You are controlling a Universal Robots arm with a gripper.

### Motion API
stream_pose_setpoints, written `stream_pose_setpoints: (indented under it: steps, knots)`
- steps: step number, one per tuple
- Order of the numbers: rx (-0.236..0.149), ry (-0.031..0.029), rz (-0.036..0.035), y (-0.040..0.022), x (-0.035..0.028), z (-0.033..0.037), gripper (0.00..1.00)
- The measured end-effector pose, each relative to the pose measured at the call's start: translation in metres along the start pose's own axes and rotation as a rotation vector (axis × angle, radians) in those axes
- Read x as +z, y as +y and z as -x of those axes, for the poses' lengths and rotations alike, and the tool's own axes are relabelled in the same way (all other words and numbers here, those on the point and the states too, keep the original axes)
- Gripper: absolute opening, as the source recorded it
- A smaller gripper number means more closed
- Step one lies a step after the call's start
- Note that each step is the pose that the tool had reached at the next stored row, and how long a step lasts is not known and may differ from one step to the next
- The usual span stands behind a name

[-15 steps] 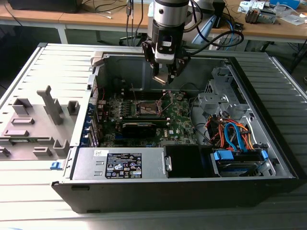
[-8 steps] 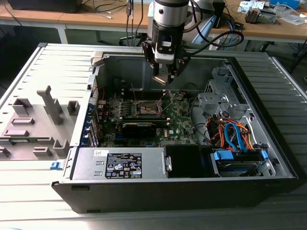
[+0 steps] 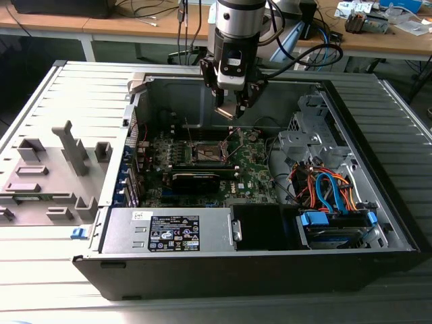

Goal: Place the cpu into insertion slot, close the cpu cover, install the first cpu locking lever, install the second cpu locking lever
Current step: 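Place the cpu into insertion slot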

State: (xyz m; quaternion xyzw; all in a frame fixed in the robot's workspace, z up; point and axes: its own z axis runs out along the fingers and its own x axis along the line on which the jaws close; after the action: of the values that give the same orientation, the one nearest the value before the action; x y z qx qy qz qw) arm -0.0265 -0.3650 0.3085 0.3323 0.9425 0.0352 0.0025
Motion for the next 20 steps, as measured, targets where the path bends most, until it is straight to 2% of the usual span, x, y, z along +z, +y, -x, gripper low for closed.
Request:
stream_pose_setpoints:
  steps: [8,10,20]
  knots:
    - [0.003,-0.0002,0.0001,0.0000,0.0003,0.0000,0.55]
    - [0.018,-0.0013,0.0004,-0.0001,0.0017,0.0000,0.55]
    - [0.030,-0.0020,0.0006,-0.0002,0.0031,0.0000,0.55]
